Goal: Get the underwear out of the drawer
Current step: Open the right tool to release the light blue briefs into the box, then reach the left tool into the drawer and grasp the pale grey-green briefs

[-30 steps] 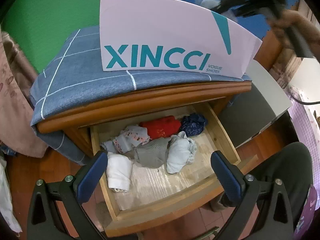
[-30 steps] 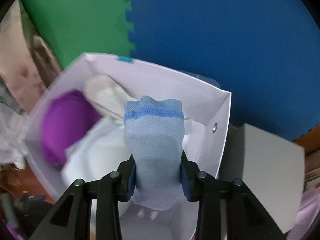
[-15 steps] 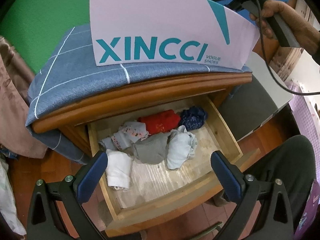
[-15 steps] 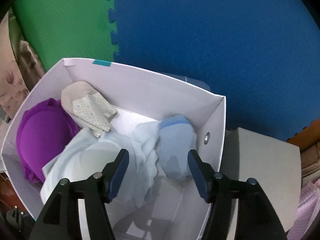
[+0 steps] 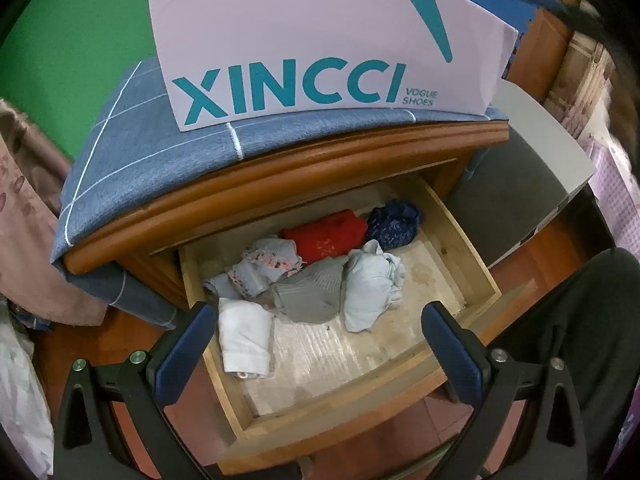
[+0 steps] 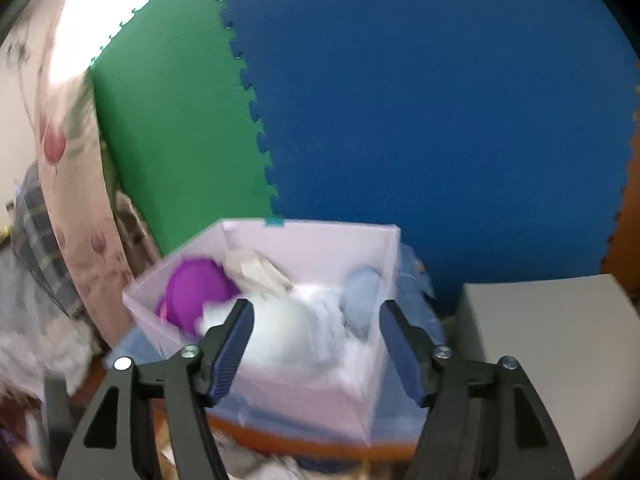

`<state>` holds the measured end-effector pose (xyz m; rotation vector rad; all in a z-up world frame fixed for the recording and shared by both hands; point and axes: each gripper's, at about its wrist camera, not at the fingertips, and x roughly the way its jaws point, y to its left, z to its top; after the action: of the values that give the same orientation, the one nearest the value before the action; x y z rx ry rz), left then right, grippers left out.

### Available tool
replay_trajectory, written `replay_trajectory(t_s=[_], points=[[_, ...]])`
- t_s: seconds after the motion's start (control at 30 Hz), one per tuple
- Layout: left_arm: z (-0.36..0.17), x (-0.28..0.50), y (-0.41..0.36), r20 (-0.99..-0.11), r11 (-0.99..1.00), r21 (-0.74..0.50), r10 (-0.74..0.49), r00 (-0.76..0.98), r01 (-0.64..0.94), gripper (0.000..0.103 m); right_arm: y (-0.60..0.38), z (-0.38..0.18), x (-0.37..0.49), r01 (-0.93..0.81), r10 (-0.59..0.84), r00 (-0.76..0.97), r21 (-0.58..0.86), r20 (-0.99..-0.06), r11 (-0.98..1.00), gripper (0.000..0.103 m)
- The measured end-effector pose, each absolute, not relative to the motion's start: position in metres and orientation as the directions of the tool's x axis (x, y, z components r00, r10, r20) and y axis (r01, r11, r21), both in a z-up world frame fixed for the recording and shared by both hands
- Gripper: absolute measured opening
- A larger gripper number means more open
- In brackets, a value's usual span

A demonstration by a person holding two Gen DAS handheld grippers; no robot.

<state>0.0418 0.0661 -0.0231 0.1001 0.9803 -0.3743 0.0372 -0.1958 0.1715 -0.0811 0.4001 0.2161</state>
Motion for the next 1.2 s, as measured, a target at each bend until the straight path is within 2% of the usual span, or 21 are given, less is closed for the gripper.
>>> replay_trajectory(t_s=[0.17,0.37,0.63,0.9,1.2], points=[[-0.025,0.039,0.057,-0.824,0.93,-0.034,-0.233,0.516,0.365,0.102,-0.23,0.14,-0.02,-0.166,0.149,0.907,-0.009,-0.393,0.986,0.071],[-0.028,0.036,0.041,-0.821,0.919,0.053,-0.183,0.541,0.391,0.102,-0.25,0.127,-0.043,-0.118,0.115,0.92,0.016,-0.375,0.993,0.071],[-0.036,0.032,0.028,-0.827,0.897,0.133,-0.135,0.546,0.422,0.102,-0.265,0.127,-0.055,-0.075,0.097,0.939,0.079,-0.329,0.994,0.08],[-0.05,0.034,0.017,-0.856,0.882,0.13,-0.131,0.5,0.453,0.102,-0.265,0.127,-0.061,-0.099,0.12,0.938,0.082,-0.326,0.992,0.08],[-0.072,0.047,-0.02,-0.906,0.807,0.055,-0.207,0.37,0.588,0.102,-0.286,0.131,-0.072,-0.095,0.127,0.939,0.113,-0.318,0.989,0.08]])
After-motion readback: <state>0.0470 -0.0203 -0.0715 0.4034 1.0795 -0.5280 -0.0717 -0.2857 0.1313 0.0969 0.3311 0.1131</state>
